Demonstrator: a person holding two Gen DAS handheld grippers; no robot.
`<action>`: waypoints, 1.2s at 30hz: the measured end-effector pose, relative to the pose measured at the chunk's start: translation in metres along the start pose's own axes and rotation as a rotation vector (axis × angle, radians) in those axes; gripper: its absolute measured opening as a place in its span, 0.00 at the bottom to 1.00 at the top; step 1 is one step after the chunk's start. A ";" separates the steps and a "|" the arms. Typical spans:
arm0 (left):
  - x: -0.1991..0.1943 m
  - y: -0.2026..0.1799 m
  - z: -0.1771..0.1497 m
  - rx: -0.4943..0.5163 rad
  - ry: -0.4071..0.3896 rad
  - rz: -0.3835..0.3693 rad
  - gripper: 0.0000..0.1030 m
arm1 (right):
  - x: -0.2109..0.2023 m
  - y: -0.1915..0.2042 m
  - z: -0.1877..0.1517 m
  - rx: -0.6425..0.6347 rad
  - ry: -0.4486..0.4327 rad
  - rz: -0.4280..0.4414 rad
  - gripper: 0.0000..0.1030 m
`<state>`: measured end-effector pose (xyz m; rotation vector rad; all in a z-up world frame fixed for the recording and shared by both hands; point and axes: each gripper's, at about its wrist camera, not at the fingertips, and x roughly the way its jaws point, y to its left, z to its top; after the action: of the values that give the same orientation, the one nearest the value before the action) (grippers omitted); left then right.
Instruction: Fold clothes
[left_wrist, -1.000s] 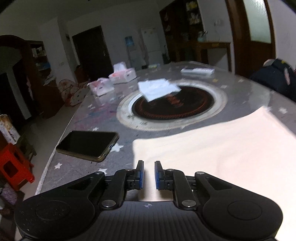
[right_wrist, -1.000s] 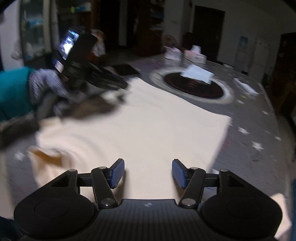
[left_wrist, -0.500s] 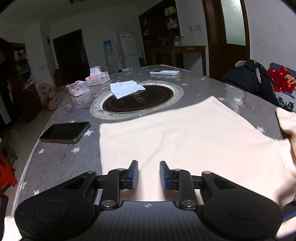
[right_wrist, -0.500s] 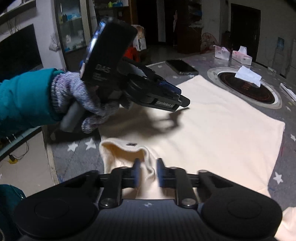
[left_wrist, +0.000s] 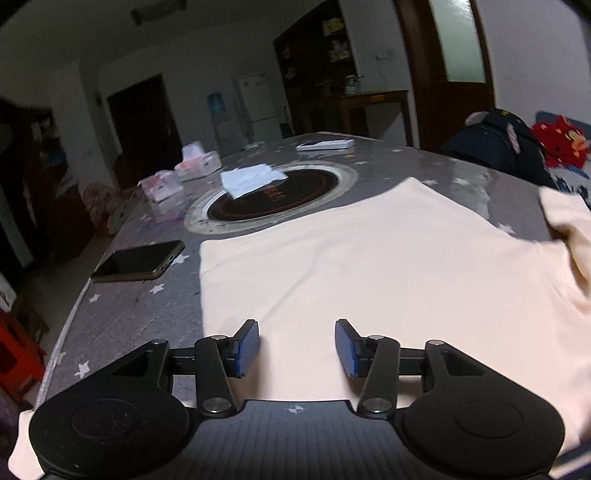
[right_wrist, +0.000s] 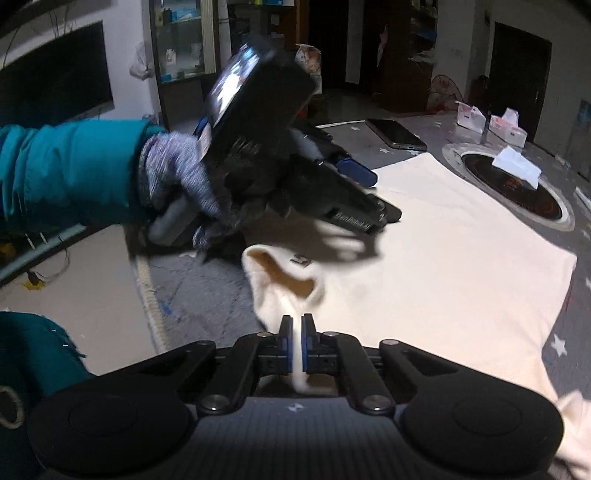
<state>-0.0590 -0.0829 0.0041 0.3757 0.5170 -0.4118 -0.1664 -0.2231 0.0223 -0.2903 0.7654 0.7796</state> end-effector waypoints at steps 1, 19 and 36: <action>-0.005 -0.004 -0.002 0.019 -0.008 0.002 0.51 | -0.004 -0.002 -0.001 0.019 -0.003 0.009 0.08; -0.058 -0.038 -0.021 0.101 -0.014 -0.096 0.60 | -0.074 -0.192 -0.049 0.587 -0.054 -0.657 0.33; -0.051 -0.115 0.046 0.085 -0.090 -0.439 0.60 | -0.068 -0.226 -0.056 0.567 -0.056 -0.686 0.03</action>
<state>-0.1347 -0.1868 0.0416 0.3223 0.4939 -0.8726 -0.0630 -0.4425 0.0231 -0.0054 0.7368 -0.0871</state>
